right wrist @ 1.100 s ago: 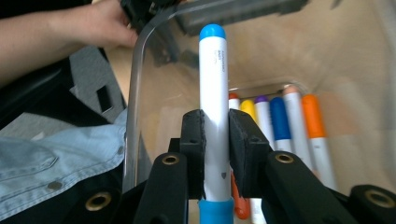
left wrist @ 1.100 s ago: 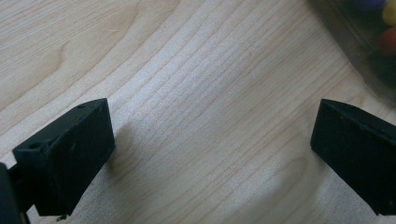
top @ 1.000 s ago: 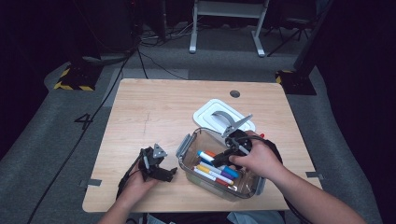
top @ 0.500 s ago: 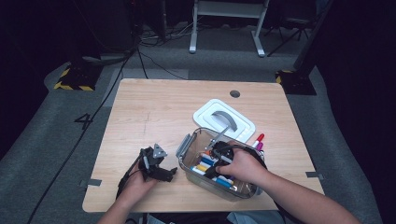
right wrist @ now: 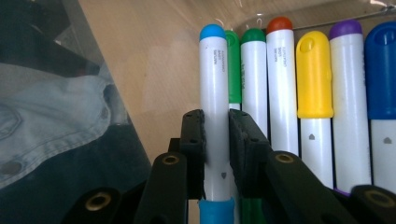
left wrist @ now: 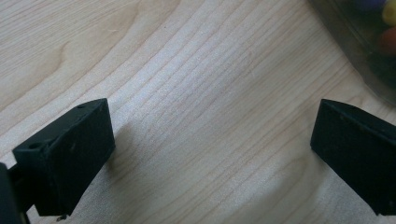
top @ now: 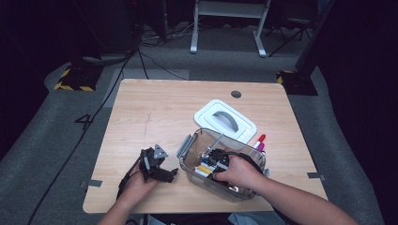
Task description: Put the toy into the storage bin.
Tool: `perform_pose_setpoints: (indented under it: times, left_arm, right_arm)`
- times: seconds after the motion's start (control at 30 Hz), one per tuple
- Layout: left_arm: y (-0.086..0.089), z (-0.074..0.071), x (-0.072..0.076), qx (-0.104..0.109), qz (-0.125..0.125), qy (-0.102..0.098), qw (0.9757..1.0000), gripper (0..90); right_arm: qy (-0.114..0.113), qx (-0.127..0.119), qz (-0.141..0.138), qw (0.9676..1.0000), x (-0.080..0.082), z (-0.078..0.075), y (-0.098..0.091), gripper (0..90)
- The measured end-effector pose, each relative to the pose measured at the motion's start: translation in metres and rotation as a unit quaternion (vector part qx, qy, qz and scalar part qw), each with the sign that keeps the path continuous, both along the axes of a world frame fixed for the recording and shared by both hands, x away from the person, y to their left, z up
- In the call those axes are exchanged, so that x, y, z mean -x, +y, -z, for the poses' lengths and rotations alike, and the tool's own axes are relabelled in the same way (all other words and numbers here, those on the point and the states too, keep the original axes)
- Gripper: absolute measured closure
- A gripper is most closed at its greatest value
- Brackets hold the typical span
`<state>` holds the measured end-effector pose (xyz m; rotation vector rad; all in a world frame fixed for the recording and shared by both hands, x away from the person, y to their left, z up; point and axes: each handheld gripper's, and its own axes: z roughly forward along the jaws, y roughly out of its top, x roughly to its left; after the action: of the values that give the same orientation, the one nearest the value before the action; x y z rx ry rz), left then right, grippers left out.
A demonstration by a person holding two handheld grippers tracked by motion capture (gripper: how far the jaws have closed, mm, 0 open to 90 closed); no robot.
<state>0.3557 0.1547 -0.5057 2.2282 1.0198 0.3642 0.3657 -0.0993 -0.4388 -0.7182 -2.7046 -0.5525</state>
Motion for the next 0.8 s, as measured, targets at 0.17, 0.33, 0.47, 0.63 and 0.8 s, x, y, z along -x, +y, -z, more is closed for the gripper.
perform_pose_setpoints:
  times: [0.17,0.33,0.47,0.63,0.8]
  left_arm:
    - [0.000,0.000,0.000,0.000,0.000,0.000,1.0000,0.1]
    - [0.000,0.000,0.000,-0.001,0.000,0.000,1.0000,0.1]
    - [0.000,0.000,0.000,-0.001,0.000,0.000,1.0000,0.1]
    - [0.000,0.000,0.000,-0.001,0.000,0.000,1.0000,0.0]
    - [0.000,0.000,0.000,0.000,0.000,0.000,1.0000,0.0]
  right_arm:
    - [0.002,0.002,0.002,1.0000,-0.001,0.004,-0.001,71.8]
    - [-0.037,-0.030,0.021,0.9986,-0.003,-0.013,-0.008,63.0]
    - [-0.078,-0.066,0.044,0.9938,-0.008,-0.037,-0.022,62.4]
    - [-0.114,-0.099,0.076,0.9855,-0.015,-0.062,-0.041,60.6]
    - [-0.162,-0.107,0.125,0.9729,-0.026,-0.088,-0.077,58.8]
